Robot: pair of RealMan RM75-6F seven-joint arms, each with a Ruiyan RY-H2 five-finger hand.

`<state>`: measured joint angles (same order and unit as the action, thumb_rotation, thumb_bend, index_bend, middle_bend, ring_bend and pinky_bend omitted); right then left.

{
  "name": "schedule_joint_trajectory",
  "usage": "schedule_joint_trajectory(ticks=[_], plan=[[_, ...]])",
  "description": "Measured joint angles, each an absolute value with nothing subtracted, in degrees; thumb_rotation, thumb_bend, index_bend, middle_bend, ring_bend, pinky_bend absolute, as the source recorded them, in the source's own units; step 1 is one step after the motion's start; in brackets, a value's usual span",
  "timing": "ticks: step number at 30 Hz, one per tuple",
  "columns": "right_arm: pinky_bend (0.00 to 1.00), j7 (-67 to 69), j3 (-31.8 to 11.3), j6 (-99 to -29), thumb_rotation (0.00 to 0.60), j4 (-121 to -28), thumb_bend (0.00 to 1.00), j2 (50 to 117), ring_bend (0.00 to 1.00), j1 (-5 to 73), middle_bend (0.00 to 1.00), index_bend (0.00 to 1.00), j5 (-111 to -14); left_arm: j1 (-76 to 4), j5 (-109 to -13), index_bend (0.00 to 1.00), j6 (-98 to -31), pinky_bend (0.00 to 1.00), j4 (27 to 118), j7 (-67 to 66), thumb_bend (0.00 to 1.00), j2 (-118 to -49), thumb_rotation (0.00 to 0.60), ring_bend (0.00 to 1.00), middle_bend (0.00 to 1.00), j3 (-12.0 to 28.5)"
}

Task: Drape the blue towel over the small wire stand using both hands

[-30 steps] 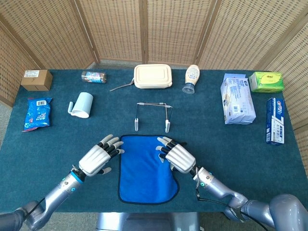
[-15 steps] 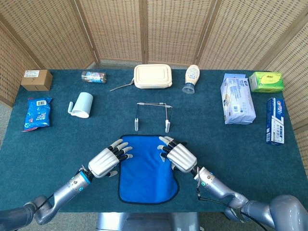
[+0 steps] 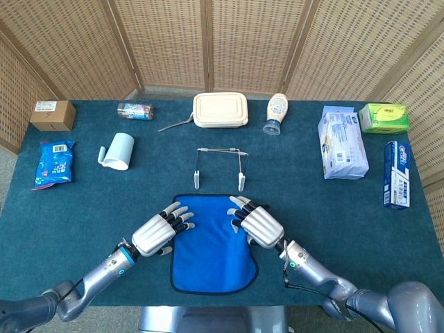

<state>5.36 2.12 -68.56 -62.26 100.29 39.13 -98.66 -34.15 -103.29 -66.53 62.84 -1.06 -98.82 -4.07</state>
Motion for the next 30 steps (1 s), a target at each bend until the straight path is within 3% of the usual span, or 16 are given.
schedule_joint_trajectory(ticks=[20,30], plan=[[0.18,5.6,2.0,-68.4,0.600,-62.0,0.44,100.2,0.03,38.9,0.29,0.71,-98.3,-36.2,-101.6,0.22,-66.8,0.07,61.1,0.1,0.29,-101.0,0.600,0.11,0.16,-3.7],[0.20,5.7,1.9,-68.1,0.600,-61.8,0.44,100.1,0.03,39.0,0.29,0.71,-98.2,-37.0,-100.7,0.25,-66.3,0.07,60.4,1.5,0.41,-102.1,0.600,0.11,0.17,-3.7]])
